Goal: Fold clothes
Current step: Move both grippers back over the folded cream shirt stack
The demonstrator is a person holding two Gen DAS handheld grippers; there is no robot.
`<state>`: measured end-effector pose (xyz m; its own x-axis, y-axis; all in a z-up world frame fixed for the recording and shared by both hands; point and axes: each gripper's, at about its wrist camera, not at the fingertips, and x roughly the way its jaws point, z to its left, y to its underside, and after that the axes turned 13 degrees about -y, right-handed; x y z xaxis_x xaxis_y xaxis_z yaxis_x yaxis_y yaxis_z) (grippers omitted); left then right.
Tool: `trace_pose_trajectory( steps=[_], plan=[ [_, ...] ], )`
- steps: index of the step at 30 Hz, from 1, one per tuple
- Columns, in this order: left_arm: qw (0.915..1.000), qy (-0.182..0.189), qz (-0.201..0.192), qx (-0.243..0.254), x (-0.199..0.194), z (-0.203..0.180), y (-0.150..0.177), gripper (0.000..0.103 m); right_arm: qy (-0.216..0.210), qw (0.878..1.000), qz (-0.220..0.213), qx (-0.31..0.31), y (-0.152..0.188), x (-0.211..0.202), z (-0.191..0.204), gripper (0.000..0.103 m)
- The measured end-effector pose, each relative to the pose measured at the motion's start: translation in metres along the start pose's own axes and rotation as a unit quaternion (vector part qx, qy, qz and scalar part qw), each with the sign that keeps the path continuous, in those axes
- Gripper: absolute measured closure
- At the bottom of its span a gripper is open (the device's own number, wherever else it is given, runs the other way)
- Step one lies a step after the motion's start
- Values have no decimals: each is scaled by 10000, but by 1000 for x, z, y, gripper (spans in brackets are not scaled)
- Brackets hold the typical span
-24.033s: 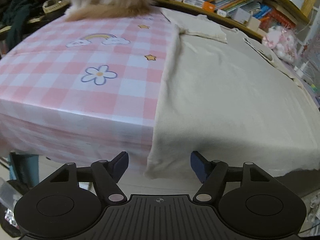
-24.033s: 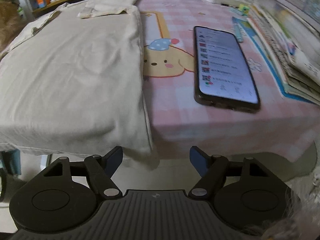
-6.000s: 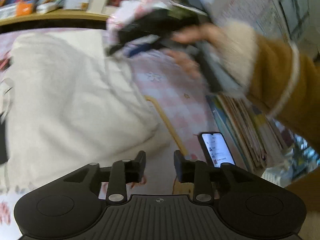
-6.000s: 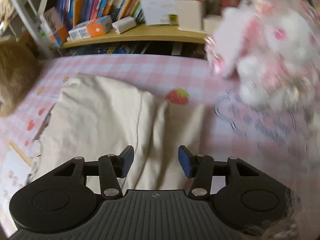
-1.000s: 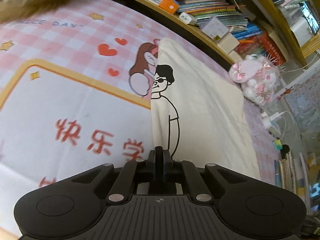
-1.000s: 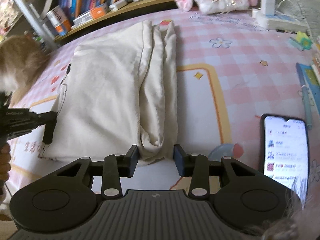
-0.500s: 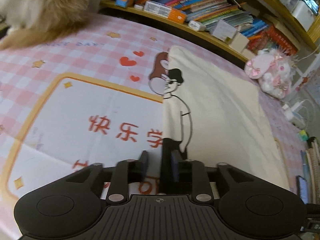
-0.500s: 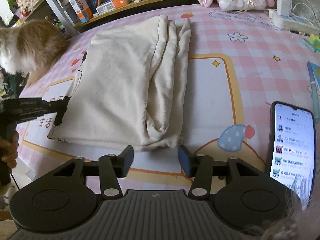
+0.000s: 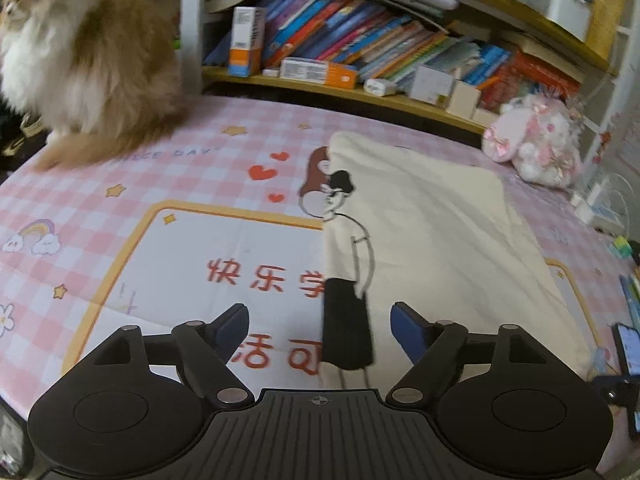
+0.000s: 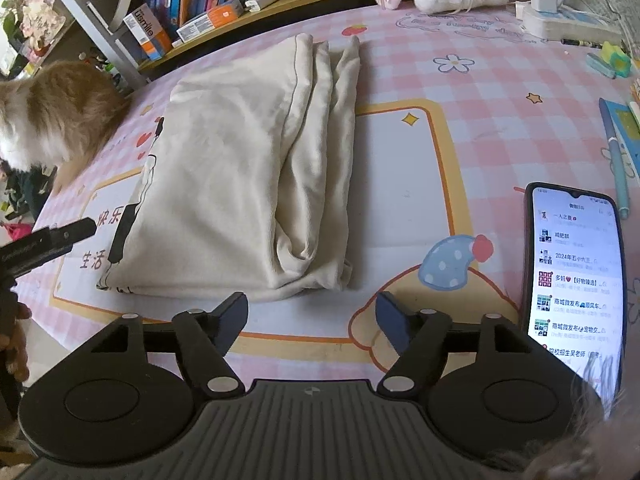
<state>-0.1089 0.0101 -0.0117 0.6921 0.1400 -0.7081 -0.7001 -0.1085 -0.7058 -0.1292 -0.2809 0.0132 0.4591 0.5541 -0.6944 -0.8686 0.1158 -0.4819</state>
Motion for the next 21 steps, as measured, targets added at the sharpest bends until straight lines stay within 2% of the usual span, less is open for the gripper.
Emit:
trace_pose_trajectory(
  steps=[10,15,21],
  plan=[
    [9989,180,-74,423,-12,-19,12,23,67,9999,60,-53,0,3,4,29],
    [9977,170,-110,646,-13,-27,15,18,82,9999,67,-97,1,6,8,27],
    [9928,104,-467,1098,-19,-39,21,14,43,9999,95,-99,1,8,12,27]
  ],
)
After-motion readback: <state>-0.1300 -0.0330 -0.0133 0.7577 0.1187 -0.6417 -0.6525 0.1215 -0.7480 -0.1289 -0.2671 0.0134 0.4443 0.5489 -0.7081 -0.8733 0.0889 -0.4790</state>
